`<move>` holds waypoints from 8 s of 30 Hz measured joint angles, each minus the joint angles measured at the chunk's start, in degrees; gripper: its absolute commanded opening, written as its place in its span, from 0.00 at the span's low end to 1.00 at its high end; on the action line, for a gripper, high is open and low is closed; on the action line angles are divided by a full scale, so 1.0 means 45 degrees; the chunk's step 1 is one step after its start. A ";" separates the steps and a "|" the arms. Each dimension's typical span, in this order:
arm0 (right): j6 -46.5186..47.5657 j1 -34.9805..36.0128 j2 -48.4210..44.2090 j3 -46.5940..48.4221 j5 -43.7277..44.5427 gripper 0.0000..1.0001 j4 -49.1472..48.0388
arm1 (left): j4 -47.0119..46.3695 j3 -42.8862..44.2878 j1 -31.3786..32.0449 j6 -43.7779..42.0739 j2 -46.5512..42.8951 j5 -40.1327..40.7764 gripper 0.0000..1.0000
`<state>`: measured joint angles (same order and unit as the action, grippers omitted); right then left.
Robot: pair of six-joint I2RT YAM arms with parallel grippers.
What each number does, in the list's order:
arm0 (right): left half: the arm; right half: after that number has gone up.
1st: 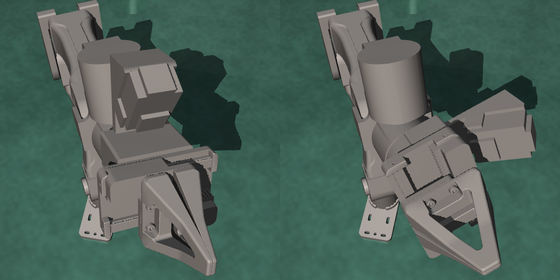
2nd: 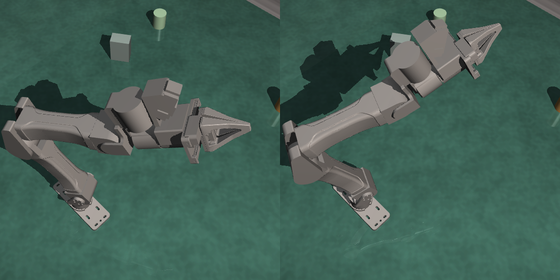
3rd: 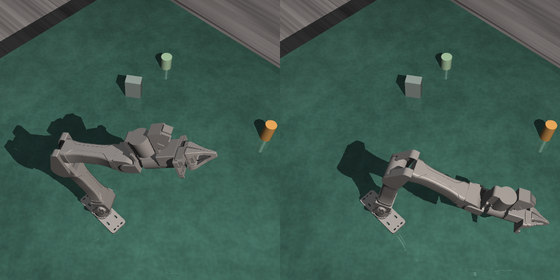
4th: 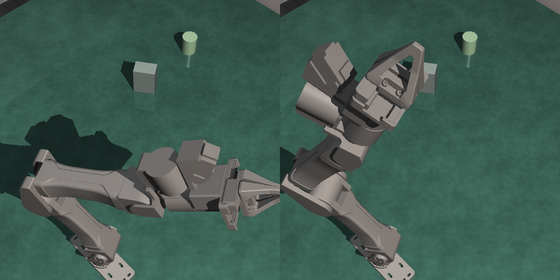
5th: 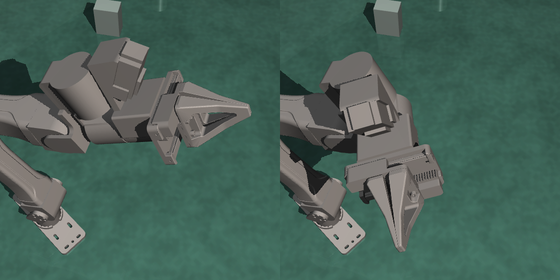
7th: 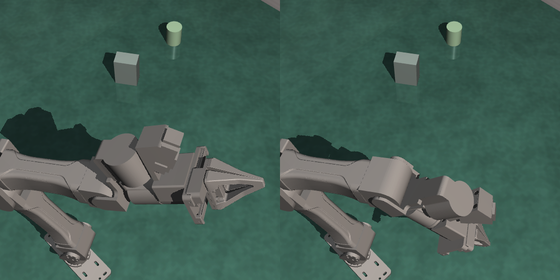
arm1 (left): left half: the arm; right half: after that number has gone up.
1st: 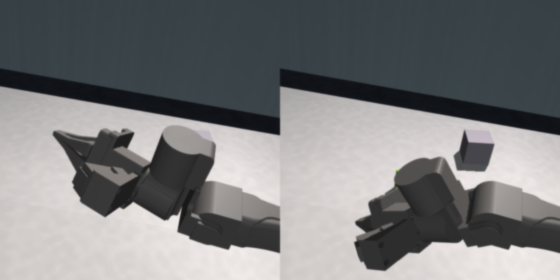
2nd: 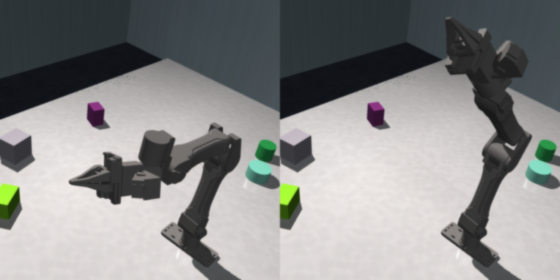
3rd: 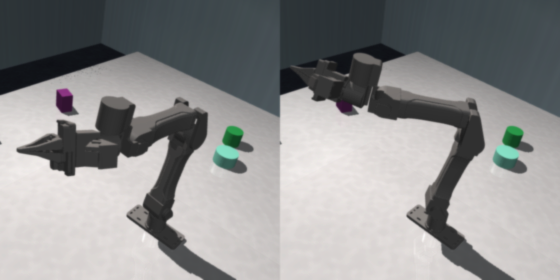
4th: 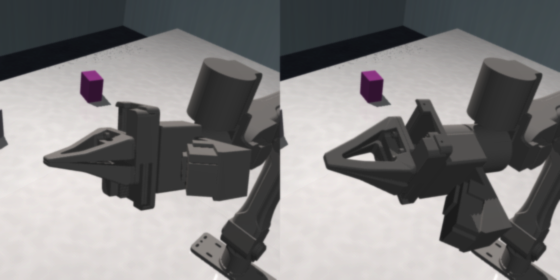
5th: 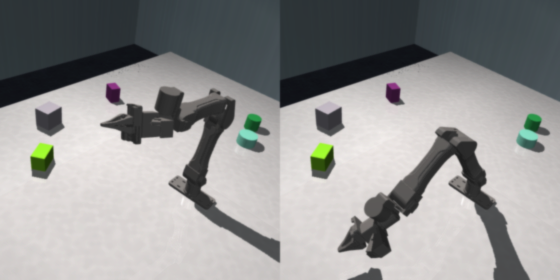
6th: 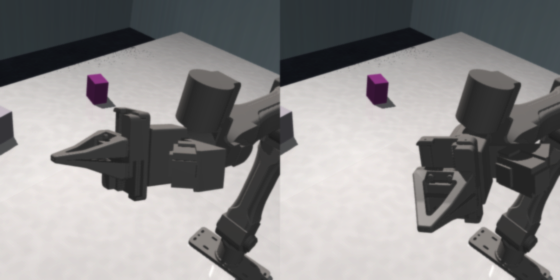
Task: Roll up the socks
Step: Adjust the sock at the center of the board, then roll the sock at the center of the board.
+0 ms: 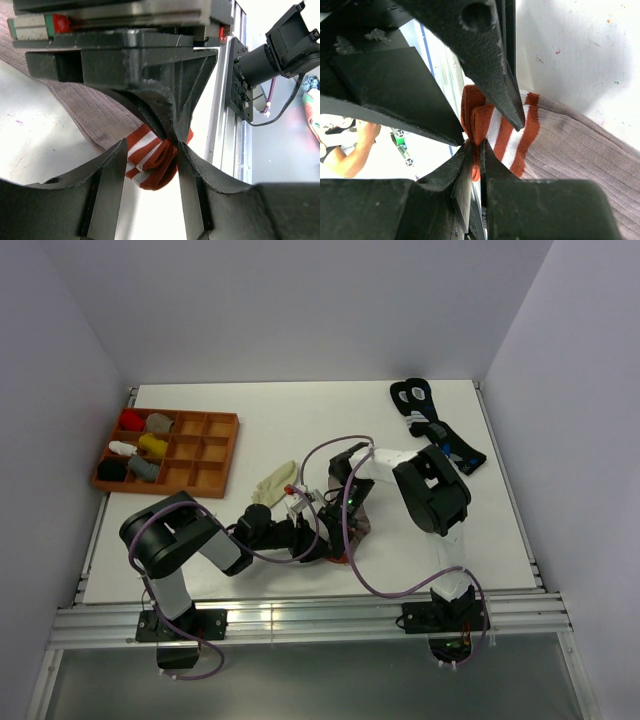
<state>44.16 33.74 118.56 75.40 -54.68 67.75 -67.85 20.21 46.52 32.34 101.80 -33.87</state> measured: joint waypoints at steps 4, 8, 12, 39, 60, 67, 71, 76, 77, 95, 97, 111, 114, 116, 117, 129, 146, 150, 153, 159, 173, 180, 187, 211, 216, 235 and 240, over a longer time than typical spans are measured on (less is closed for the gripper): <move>0.0000 -0.0039 -0.0092 0.0000 0.0005 0.00 0.0024 | 0.0019 0.0000 -0.0010 -0.0005 0.0019 0.0000 0.49; 0.0000 -0.0058 -0.0136 -0.0010 0.0005 0.00 0.0049 | 0.0034 0.0005 -0.0010 -0.0005 0.0044 0.0000 0.46; 0.0000 -0.0058 -0.0136 -0.0039 0.0019 0.00 0.0034 | 0.0053 0.0039 -0.0010 0.0010 0.0107 -0.0083 0.42; -0.2526 -0.0058 -0.1933 -0.1671 0.2025 0.46 -0.2817 | 0.4318 0.1078 0.1574 0.1409 -0.1039 0.2943 0.00; -0.6057 -0.1200 -0.4036 -0.2127 0.7446 0.33 -0.6212 | 1.0074 0.2157 0.2992 0.3449 -0.3104 0.7106 0.00; -0.6674 -0.1069 -0.2123 -0.0685 0.9180 0.28 -0.6135 | 1.0676 0.2429 0.3317 0.3487 -0.3172 0.7310 0.00; -0.6751 -0.0758 -0.1248 0.0559 0.9491 0.28 -0.5906 | 1.0972 0.2628 0.3385 0.3555 -0.3245 0.7635 0.00; -0.6761 -0.0146 -0.0578 0.1593 0.9777 0.26 -0.5809 | 1.1497 0.3084 0.3395 0.3555 -0.3259 0.7839 0.00; -0.6761 -0.0053 -0.0476 0.1749 0.9806 0.26 -0.5809 | 1.1647 0.3191 0.3400 0.3555 -0.3259 0.7844 0.00; -0.7597 0.0102 -0.0539 0.1846 1.0132 0.30 -0.6135 | 1.2065 0.5226 0.3026 0.4779 -0.0646 0.6382 0.00; -0.7854 0.0049 -0.0777 0.1710 1.0302 0.31 -0.6324 | 1.2026 0.5236 0.2982 0.5008 -0.0597 0.6188 0.00; -0.7980 -0.2021 -0.4634 -0.0520 1.0331 0.32 -0.7261 | 1.2347 0.5003 0.1996 0.6028 -0.0612 0.4367 0.00; -0.6917 -0.2317 -0.6139 -0.1919 0.9933 0.31 -0.7475 | 1.2764 0.5042 0.1545 0.6028 -0.0612 0.3662 0.00; -0.5969 -0.2336 -0.7378 -0.3118 0.9510 0.32 -0.7592 | 1.3236 0.5187 0.1282 0.6008 -0.0607 0.3240 0.00; -0.5513 -0.2327 -0.7970 -0.3662 0.9311 0.32 -0.7650 | 1.3590 0.5304 0.1117 0.5969 -0.0597 0.3016 0.00; -0.2103 0.0850 -1.1550 -0.7635 0.7796 0.38 -0.8500 | 1.6514 0.6873 0.0321 0.5634 0.0185 0.1486 0.00; -0.0845 0.3473 -1.1064 -0.8485 0.7519 0.37 -0.9641 | 1.6606 0.7325 -0.0019 0.5795 0.1073 -0.0053 0.00; -0.0695 0.3978 -1.0705 -0.8675 0.7635 0.39 -0.9826 | 1.6684 0.7402 -0.0068 0.5790 0.1141 -0.0160 0.00; -0.0607 0.4216 -1.0404 -0.8684 0.7732 0.37 -0.9913 | 1.6864 0.7597 -0.0073 0.5780 0.1258 -0.0185 0.00; -0.0602 0.4478 -0.9884 -0.8694 0.8063 0.31 -1.0394 | 1.6869 0.7635 -0.0083 0.5770 0.1287 -0.0189 0.00; -0.0889 0.4503 -0.9306 -0.8845 0.8354 0.08 -1.1016 | 1.5820 0.6965 -0.0155 0.6237 0.1103 -0.0321 0.06; -0.0724 0.3711 -0.9034 -0.8607 0.7169 0.06 -1.0613 | 1.4338 0.5785 -0.0083 0.6674 0.0282 0.0515 0.09; -0.0049 0.2084 -0.7155 -0.6683 0.5119 0.03 -0.8466 | 1.2570 0.4493 0.0102 0.7140 -0.0495 0.1608 0.17; 0.1962 -0.0340 -0.0131 -0.0665 0.1749 0.04 -0.0277 | 0.9272 0.2001 0.3351 0.3580 -0.3847 0.8087 0.41; 0.2059 -0.0345 0.0442 -0.0058 0.1685 0.04 0.0442 | 0.8597 0.1802 0.3769 0.1666 -0.4177 0.8597 0.43; 0.1802 -0.0340 0.0937 0.0389 0.1588 0.03 0.0840 | 0.6640 0.1797 0.3755 -0.0282 -0.2186 0.7436 0.45; 0.1768 -0.0403 0.0937 0.0389 0.1588 0.03 0.0840 | 0.6329 0.1797 0.3755 -0.0282 -0.1812 0.7339 0.44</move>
<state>52.12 31.92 122.78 77.14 -47.53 71.53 -39.38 28.29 63.42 31.07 93.65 -0.84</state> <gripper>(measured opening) 0.063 0.444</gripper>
